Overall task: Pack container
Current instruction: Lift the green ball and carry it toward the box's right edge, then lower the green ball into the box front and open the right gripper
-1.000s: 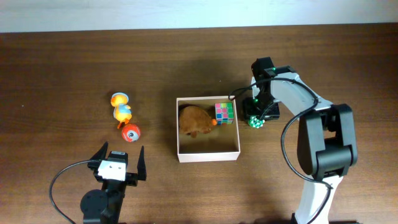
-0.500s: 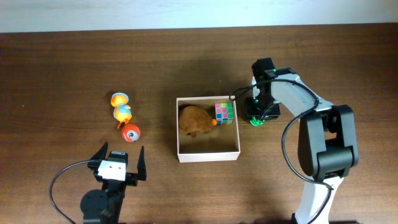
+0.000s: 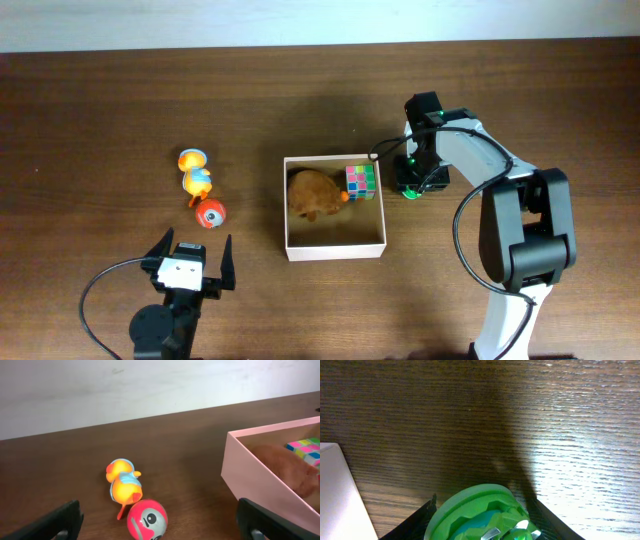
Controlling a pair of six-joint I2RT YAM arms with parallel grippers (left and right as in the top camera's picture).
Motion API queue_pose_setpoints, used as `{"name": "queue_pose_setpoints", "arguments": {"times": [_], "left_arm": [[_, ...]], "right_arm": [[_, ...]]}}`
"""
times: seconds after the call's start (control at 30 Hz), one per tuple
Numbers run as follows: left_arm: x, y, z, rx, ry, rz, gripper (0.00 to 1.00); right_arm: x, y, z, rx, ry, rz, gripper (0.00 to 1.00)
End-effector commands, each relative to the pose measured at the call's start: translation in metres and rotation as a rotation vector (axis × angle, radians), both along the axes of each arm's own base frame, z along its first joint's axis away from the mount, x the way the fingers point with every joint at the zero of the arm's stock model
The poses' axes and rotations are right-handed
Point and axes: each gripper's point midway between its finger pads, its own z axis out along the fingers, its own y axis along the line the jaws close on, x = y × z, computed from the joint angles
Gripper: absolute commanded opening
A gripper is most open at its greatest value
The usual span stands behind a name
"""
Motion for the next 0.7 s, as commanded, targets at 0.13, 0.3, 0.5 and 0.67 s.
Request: {"name": "queue_pose_setpoints", "arguments": {"times": [0.13, 0.3, 0.5, 0.67], "left_arm": [[0.0, 0.0, -0.001, 0.015, -0.007, -0.005, 0.99], [0.0, 0.0, -0.001, 0.015, -0.007, -0.005, 0.99], [0.0, 0.0, -0.001, 0.015, -0.007, -0.005, 0.99], [0.0, 0.0, -0.001, 0.015, -0.007, -0.005, 0.99]], "right_arm": [[0.015, 0.008, 0.01, 0.021, -0.022, 0.015, 0.52], [0.026, 0.005, 0.029, -0.002, -0.046, 0.027, 0.52], [0.036, 0.007, 0.066, 0.0, -0.063, 0.067, 0.52], [0.038, 0.012, 0.102, 0.017, -0.08, 0.105, 0.52]]}}
